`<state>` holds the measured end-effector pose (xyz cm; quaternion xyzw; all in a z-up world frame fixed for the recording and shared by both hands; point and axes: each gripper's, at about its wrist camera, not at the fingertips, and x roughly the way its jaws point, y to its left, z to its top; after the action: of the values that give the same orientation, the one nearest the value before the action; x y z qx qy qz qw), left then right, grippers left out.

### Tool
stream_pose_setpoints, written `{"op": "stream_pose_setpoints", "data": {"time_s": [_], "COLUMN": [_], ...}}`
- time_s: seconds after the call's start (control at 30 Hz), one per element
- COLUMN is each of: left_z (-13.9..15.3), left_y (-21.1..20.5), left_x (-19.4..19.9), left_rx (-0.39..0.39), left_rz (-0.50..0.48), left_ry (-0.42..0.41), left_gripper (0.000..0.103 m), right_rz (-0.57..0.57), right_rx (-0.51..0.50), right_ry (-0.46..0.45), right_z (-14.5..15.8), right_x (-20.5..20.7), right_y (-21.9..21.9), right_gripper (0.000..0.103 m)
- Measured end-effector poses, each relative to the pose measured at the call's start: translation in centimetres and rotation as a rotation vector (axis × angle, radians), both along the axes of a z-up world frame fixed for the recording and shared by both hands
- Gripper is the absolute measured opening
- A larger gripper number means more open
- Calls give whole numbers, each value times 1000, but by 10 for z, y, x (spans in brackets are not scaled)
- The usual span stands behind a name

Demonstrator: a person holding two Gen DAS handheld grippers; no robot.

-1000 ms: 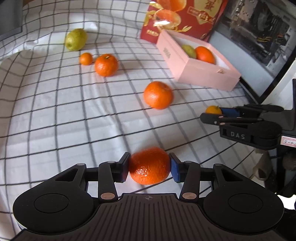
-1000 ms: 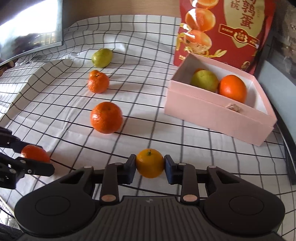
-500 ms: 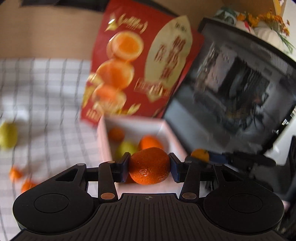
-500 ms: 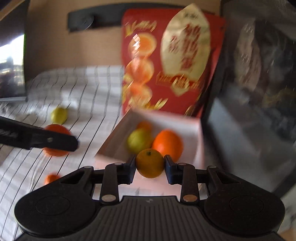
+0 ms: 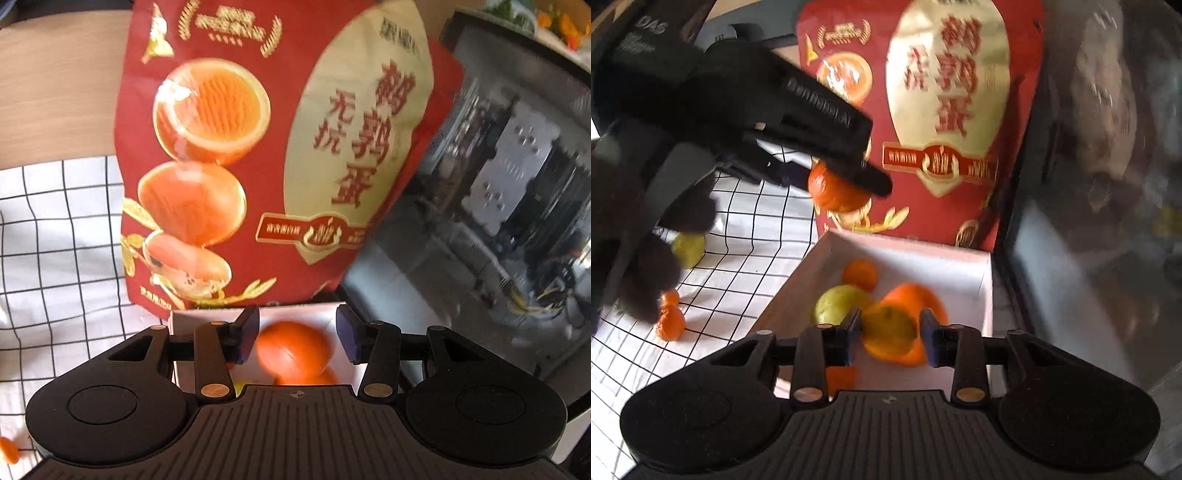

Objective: Organize fruits
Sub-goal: 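Release the tangerine into the pink box with the left tool while the right tool releases the kumquat in, then move both open tools away from the box toward the remaining fruit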

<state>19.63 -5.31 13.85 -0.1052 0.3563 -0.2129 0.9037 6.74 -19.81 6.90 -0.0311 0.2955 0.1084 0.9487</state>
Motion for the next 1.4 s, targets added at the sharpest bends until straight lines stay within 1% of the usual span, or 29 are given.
{"op": "stream_pose_setpoints", "data": {"time_s": [0.1, 0.17, 0.23, 0.3, 0.37, 0.47, 0.53, 0.6, 0.7, 0.77, 0.87, 0.97, 1.07, 1.17, 1.27, 1.4], "left_z": [4, 5, 1, -8, -19, -40, -54, -65, -74, -81, -86, -86, -88, -87, -89, -101], "left_y": [17, 31, 48, 67, 89, 127, 152, 177, 206, 223, 232, 223, 216, 217, 217, 215], "left_x": [-9, -20, -33, -49, -71, -103, -125, -146, -173, -182, -183, -181, -174, -155, -126, -92], "left_rx": [-43, -53, -48, -26, -15, -39, -56, -38, 38, 44, 43, 60, 66, 57, 94, 124], "left_rz": [21, 52, 77, 111, 159, 247, 327, 414, 524, 546, 499, 440, 429, 459, 475, 448], "left_ry": [-44, -65, -66, -58, -37, 0, 25, 35, 14, 39, 66, 57, 45, 46, 60, 131], "left_gripper": [50, 50, 50, 50, 50, 50, 50, 50, 50, 50, 50, 50, 50, 50, 50, 50], "right_rz": [-3, -5, -9, -5, -1, 21, 43, 66, 98, 123, 176, 222, 249, 261, 255, 219], "right_rx": [-15, -20, -11, 1, -5, -28, -39, -45, -36, -17, 5, -10, -33, -58, -82, -81], "right_ry": [10, 22, 28, 26, 18, 2, -5, -6, 11, 35, 71, 84, 84, 76, 60, 56], "right_z": [-15, -23, -27, -30, -32, -31, -30, -29, -29, -31, -35, -41, -45, -47, -48, -47], "right_x": [-5, -8, -13, -20, -26, -37, -44, -50, -56, -59, -65, -72, -80, -90, -96, -103], "right_y": [0, 3, 7, 12, 20, 35, 47, 59, 78, 91, 114, 138, 155, 162, 162, 153], "right_gripper": [50, 50, 51, 54, 55, 57, 59, 61, 64, 65, 65, 65, 65, 65, 66, 66]}}
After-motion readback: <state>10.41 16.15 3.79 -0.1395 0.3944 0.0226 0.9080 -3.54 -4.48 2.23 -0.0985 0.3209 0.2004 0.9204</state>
